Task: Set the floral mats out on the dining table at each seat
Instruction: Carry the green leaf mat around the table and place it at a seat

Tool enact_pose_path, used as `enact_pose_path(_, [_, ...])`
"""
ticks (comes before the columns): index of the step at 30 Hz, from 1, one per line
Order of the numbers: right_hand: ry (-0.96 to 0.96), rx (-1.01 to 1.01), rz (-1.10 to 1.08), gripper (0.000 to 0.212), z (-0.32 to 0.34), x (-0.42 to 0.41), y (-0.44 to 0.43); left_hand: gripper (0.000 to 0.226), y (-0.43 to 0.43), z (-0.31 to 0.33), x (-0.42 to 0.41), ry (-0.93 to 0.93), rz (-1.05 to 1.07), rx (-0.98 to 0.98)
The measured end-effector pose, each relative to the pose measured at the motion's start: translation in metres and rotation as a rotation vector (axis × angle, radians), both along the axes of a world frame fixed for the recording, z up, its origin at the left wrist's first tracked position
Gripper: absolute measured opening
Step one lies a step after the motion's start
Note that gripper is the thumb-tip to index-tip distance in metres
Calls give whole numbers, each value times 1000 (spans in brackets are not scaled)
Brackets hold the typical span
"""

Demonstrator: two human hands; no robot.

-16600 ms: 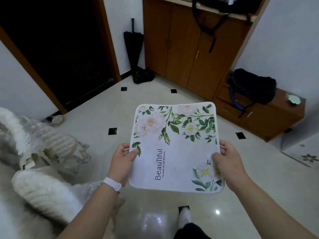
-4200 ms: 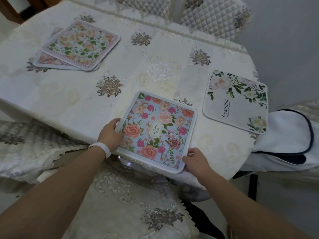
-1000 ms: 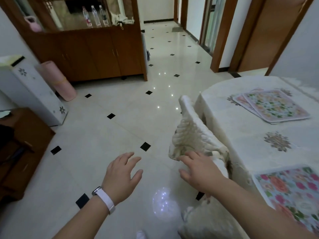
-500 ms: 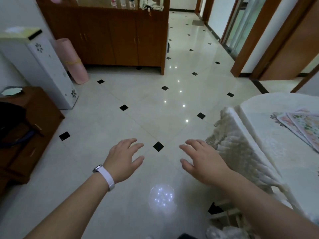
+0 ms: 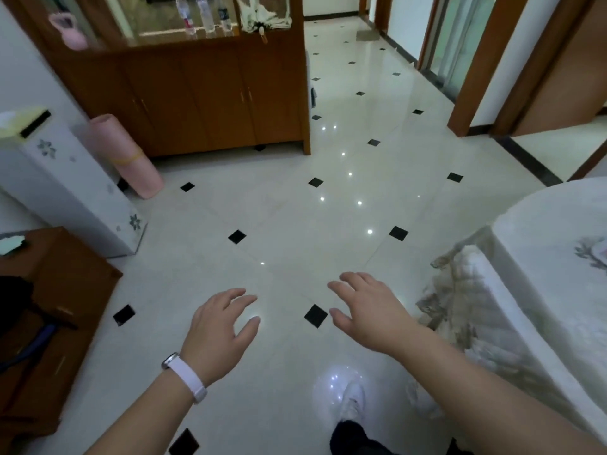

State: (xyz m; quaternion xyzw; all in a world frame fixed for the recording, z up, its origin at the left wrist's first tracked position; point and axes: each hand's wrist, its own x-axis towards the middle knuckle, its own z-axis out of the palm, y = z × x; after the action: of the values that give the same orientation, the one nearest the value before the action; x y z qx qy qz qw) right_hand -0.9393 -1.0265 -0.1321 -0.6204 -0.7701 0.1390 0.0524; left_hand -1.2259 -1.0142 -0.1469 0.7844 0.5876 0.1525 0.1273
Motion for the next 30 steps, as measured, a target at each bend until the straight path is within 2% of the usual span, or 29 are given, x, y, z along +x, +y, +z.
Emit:
enact_pose_path(4, [-5,0,-97,64,4,43,71,54,81,4,41,17,-65,-46])
enact_pose_path(11, [-30,9,-234,51,24,110,166,55,214,29,109,-10,-176,-20])
enact_pose_path(17, [-15,7,-372,50,24,127,228,57,319,23,136,58,-347,-38])
enact_pose_path(25, [-99,-49,-684,49,23,143,320,64,485,3,192,13,-640,-86])
enact_pose_path(30, [-140,-26,-782,47,35,134,373,67,564,7,222,17,-828,-56])
